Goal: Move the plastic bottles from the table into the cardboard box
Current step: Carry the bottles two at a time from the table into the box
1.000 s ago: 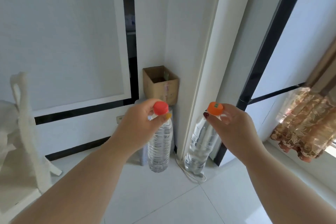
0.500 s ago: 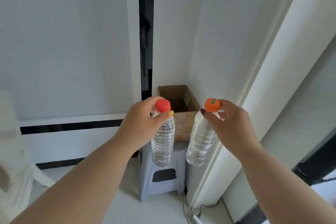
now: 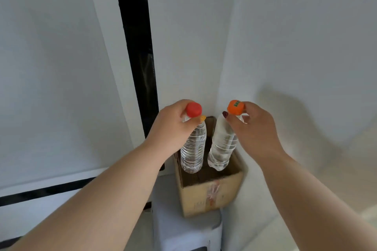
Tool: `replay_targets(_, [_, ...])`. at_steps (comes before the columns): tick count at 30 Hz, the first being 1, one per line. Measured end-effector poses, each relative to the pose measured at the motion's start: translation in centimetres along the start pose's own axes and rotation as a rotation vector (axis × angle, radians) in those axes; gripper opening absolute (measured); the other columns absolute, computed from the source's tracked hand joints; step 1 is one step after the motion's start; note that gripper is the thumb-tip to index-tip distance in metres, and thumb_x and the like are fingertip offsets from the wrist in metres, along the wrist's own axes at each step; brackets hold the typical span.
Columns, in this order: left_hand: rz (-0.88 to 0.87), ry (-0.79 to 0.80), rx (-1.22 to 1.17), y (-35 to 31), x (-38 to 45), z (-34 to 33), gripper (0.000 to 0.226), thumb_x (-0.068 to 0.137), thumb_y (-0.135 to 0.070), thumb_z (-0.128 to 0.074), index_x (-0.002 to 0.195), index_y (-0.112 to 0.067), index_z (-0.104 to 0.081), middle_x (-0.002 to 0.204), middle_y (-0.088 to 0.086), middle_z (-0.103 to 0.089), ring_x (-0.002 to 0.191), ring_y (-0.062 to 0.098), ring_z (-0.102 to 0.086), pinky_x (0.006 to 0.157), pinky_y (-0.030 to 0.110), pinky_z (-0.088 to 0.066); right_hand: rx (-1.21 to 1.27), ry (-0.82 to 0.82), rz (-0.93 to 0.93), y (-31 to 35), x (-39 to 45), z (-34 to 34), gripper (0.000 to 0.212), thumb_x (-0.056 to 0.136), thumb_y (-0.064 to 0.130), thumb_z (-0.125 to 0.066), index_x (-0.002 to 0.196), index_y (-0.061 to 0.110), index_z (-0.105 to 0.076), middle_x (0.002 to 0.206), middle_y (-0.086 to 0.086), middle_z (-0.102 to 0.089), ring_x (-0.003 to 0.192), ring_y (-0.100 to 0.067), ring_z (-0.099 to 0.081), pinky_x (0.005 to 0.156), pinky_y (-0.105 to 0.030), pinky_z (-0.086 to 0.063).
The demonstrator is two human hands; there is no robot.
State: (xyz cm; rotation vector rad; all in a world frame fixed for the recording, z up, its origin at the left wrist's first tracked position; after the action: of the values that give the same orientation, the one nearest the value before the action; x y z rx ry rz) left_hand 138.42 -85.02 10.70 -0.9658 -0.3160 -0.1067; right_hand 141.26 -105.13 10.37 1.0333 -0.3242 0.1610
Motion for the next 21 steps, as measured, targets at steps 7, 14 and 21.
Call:
replay_targets(7, [0.232,0.058,0.006,9.9,7.8,-5.2,0.023,0.086,-0.038,-0.074,0.107,-0.037,-0.064,0.1,-0.021,-0.068,0.097,0.0,-0.061,0.079,0.017,-0.042,-0.046,0.092,-0.16,-8.2,7.9,-8.6,0.008,0.091,0.032,-0.064,0.089,0.024,-0.065,0.083,0.006,-0.066,0.078,-0.01,-0.061,0.065,-0.026,-0.045])
replay_targets(14, [0.437,0.173,0.115,18.3,11.6,-10.3,0.031,0.086,-0.031,-0.076,0.115,-0.031,-0.064,0.105,-0.009,-0.068,0.099,0.012,-0.063,0.082,0.022,-0.045,-0.081,0.205,-0.31,-16.9,10.5,-16.3,0.02,0.093,0.024,-0.064,0.088,0.042,-0.057,0.082,0.022,-0.059,0.081,-0.002,-0.058,0.066,-0.021,-0.044])
replay_targets(21, [0.494,0.281,0.252,22.6,14.4,-12.8,0.027,0.087,-0.026,-0.074,0.112,-0.028,-0.064,0.106,-0.004,-0.068,0.098,0.017,-0.062,0.085,0.028,-0.05,-0.105,0.275,-0.373,-21.4,12.7,-20.0,0.023,0.094,0.016,-0.064,0.099,0.038,-0.057,0.086,0.02,-0.059,0.082,-0.003,-0.056,0.076,-0.023,-0.046])
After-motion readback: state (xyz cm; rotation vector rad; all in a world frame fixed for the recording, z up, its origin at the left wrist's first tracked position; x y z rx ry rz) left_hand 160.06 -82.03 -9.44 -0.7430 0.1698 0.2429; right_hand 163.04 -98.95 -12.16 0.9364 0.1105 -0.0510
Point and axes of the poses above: each hand's wrist, its own x-axis towards the middle knuckle, its own z-axis out of the back of the hand, y = z × x, the point moved 1 cm from there along x, towards the middle knuckle
